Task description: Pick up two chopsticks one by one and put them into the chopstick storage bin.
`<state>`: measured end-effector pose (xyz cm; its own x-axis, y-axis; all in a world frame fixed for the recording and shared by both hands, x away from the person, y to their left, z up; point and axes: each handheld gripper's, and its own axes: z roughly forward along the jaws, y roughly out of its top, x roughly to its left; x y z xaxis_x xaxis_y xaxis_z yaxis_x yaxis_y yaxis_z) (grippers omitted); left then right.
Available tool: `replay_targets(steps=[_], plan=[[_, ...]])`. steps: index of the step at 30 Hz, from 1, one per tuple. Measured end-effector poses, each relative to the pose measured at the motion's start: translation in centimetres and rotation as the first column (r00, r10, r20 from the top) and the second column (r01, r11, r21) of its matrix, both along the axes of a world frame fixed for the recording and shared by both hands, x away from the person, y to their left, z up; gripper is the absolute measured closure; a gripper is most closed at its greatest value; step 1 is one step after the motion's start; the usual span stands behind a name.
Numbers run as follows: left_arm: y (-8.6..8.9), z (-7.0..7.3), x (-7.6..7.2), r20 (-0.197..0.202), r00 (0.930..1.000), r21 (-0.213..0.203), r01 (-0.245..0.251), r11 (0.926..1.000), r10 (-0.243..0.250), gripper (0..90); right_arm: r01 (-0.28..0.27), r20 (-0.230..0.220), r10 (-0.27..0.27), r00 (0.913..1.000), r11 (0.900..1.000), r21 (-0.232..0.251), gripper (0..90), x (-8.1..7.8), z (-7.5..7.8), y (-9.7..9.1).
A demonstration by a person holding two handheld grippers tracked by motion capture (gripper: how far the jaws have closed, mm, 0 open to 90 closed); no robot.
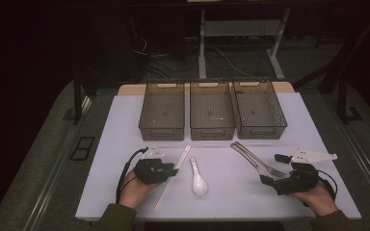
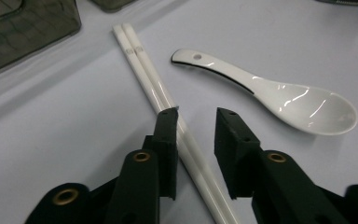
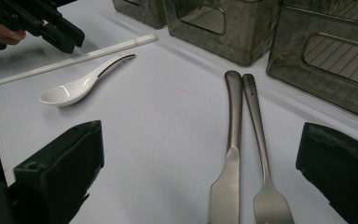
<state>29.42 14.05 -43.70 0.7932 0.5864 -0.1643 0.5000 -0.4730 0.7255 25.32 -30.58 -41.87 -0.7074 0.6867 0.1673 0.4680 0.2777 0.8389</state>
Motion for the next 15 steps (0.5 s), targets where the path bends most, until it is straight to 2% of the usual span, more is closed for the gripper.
replay_targets(steps=[2,6,15], plan=[[0.07,-0.08,0.00,-0.006,1.0000,0.015,-0.003,0.9999,0.003,72.6,-0.001,-0.001,0.001,1.0000,1.0000,-0.001,0.8,0.00,-0.01,-0.01],[0.14,-0.28,0.00,-0.022,0.9998,0.018,-0.003,0.9998,0.004,74.8,-0.001,0.000,0.001,1.0000,1.0000,0.001,0.8,-0.02,0.01,0.00],[0.09,-0.50,0.02,-0.027,0.9996,0.035,-0.003,0.9994,0.004,78.1,0.004,0.000,-0.004,1.0000,1.0000,-0.005,0.8,-0.01,-0.02,0.04]])
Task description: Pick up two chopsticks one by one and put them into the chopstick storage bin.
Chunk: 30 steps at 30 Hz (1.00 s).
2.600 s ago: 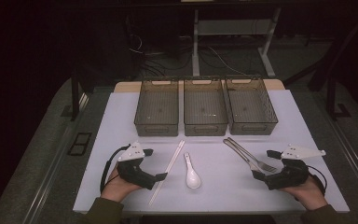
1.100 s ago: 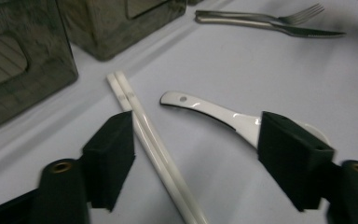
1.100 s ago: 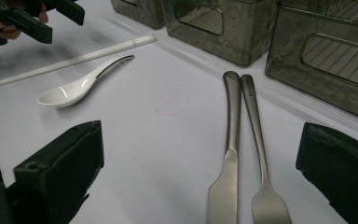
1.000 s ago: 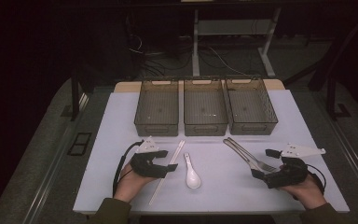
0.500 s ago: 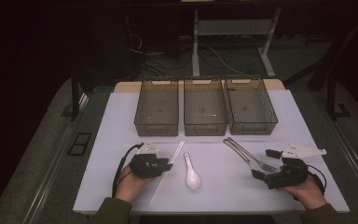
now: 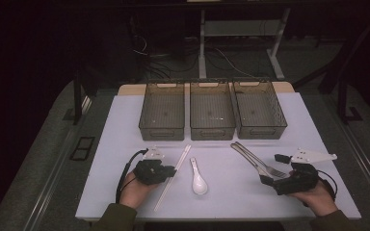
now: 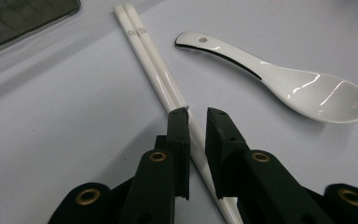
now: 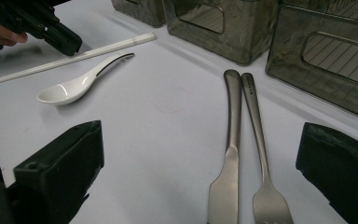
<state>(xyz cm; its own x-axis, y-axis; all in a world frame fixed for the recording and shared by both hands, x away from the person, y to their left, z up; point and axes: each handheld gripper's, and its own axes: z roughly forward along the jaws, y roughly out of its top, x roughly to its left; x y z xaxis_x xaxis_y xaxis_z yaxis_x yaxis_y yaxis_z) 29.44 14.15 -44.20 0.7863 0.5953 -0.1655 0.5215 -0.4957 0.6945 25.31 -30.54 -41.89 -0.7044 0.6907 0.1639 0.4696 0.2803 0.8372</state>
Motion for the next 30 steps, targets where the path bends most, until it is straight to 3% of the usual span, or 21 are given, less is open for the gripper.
replay_targets(steps=[15,30], plan=[[-0.12,-0.06,0.00,0.007,1.0000,0.047,-0.002,0.9989,0.002,80.2,0.000,0.003,0.000,1.0000,1.0000,-0.001,0.9,0.00,0.01,-0.05],[-0.03,0.19,0.01,0.044,0.9989,0.119,-0.023,0.9926,0.017,80.4,-0.001,0.001,0.001,1.0000,1.0000,0.002,0.9,-0.04,0.04,-0.07]])
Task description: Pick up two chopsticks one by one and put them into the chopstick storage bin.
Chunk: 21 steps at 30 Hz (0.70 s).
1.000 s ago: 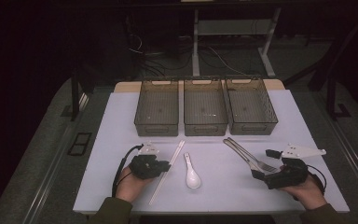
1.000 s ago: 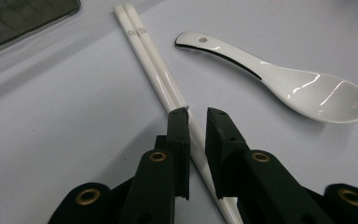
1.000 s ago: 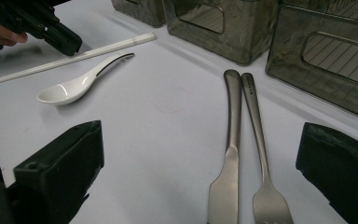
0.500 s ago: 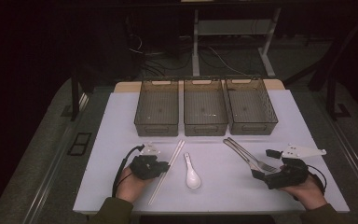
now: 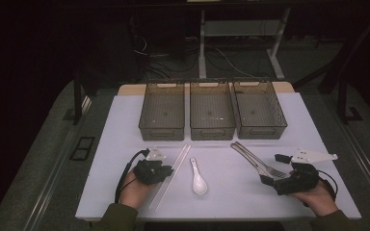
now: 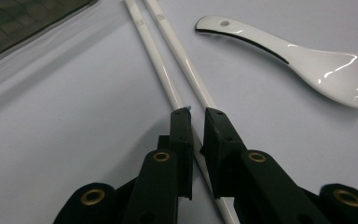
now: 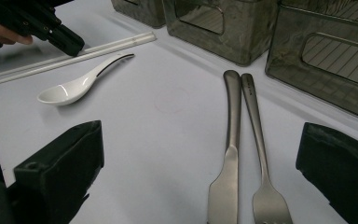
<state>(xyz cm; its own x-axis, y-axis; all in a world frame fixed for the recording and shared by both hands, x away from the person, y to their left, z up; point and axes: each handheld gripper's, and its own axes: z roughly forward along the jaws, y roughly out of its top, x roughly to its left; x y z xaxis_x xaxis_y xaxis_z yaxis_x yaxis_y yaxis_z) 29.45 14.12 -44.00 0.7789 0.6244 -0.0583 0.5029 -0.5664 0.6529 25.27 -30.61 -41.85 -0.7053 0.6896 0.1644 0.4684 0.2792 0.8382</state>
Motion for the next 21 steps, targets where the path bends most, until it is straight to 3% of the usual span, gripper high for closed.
replay_targets(steps=[9,21], plan=[[0.57,0.06,0.38,0.039,0.9987,0.036,-0.034,0.9988,0.032,81.0,-0.001,-0.001,0.001,1.0000,1.0000,0.001,0.9,0.00,0.01,-0.02],[0.49,-0.25,0.88,0.007,0.9959,-0.026,-0.090,0.9956,0.091,78.3,0.001,-0.001,-0.001,1.0000,1.0000,0.000,0.8,0.06,-0.03,0.06]])
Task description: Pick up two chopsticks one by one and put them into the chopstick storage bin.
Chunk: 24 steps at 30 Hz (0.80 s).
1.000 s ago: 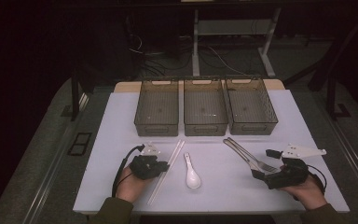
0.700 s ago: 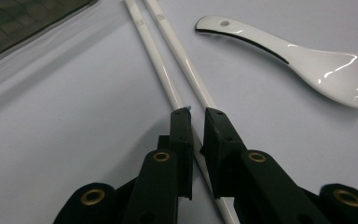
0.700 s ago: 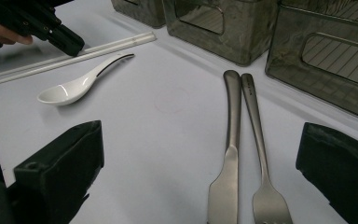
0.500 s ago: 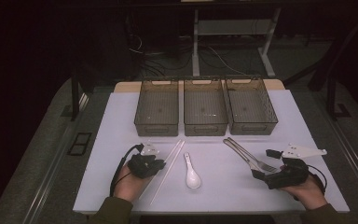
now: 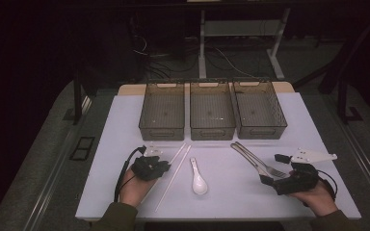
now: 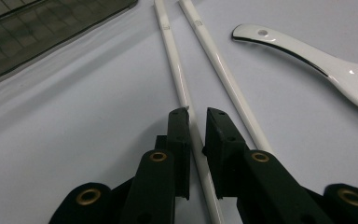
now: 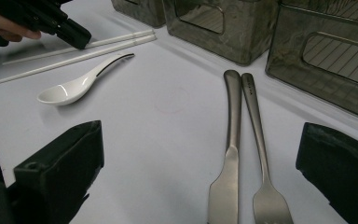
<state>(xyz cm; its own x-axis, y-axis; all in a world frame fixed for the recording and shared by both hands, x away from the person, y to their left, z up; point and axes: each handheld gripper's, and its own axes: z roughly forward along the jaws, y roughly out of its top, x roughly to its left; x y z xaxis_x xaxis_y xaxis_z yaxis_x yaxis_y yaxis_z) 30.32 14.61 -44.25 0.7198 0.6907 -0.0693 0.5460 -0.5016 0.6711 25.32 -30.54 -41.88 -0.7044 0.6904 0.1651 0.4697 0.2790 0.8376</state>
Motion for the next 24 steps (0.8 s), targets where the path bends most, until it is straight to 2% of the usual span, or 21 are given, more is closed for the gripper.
replay_targets(steps=[2,9,16,20,22,24], plan=[[-0.07,-0.13,0.22,0.001,1.0000,-0.004,0.006,1.0000,-0.006,78.4,-0.001,0.000,0.001,1.0000,1.0000,0.000,0.8,0.01,-0.01,0.00],[-0.23,-0.45,0.17,0.004,0.9995,-0.034,-0.030,0.9990,0.031,79.4,-0.001,0.000,0.001,1.0000,1.0000,0.000,0.9,0.04,-0.03,0.01],[0.06,-0.67,0.23,-0.012,0.9979,-0.074,-0.065,0.9951,0.064,82.5,0.000,-0.001,0.000,1.0000,1.0000,0.002,0.9,0.00,0.00,0.08],[-0.18,-0.47,0.20,-0.015,0.9973,-0.053,-0.073,0.9959,0.072,83.3,0.000,-0.002,0.000,1.0000,1.0000,0.001,0.8,0.01,-0.02,0.11],[-0.20,-0.41,0.22,-0.022,0.9966,-0.058,-0.080,0.9951,0.079,83.9,-0.001,-0.001,0.001,1.0000,1.0000,-0.001,0.8,0.01,-0.03,0.11],[-0.28,-0.36,0.23,-0.018,0.9979,-0.051,-0.063,0.9967,0.062,84.0,-0.001,-0.002,0.001,1.0000,1.0000,-0.001,0.9,0.00,-0.03,0.12]])
